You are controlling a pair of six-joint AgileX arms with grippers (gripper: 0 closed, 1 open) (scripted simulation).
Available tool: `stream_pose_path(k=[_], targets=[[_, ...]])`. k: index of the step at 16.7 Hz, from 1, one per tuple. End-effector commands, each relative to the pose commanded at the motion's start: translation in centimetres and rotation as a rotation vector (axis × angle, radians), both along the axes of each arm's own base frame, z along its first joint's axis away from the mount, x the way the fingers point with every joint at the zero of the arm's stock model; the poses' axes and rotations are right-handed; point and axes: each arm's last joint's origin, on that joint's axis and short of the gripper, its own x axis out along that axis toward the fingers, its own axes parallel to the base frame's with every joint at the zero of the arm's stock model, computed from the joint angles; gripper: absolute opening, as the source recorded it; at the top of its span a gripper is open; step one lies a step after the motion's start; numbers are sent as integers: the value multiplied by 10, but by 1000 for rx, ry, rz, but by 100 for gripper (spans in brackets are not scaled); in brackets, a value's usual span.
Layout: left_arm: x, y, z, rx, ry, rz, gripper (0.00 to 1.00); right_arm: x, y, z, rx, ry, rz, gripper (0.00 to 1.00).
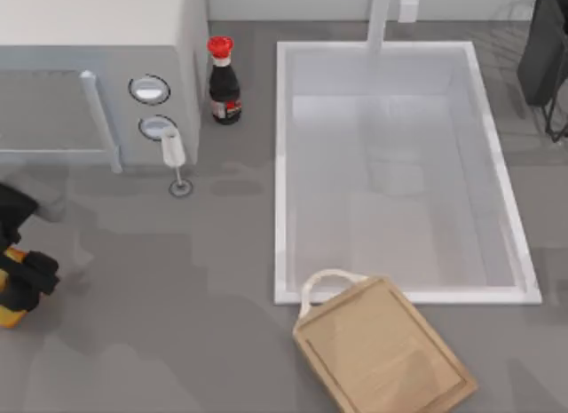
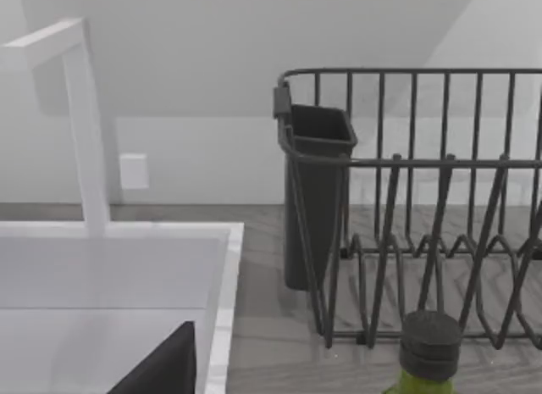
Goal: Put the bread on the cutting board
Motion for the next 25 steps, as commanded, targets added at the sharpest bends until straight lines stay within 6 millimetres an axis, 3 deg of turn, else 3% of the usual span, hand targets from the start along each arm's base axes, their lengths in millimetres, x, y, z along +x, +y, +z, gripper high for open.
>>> stream_pose_path(k=[3, 4, 14, 22, 25], targets=[[0, 0, 0, 0, 0, 0, 2, 0, 0, 0, 0, 0, 0, 100], [0, 0, 0, 0, 0, 0, 0, 0, 0, 0, 0, 0, 0, 100], [2, 0, 5, -1, -7, -1, 0, 0, 0, 0, 0, 0, 0, 100], [2, 0, 87, -2, 16, -5, 0, 0, 0, 0, 0, 0, 0, 100], [0, -1, 101, -1, -3, -3, 0, 0, 0, 0, 0, 0, 0, 100]])
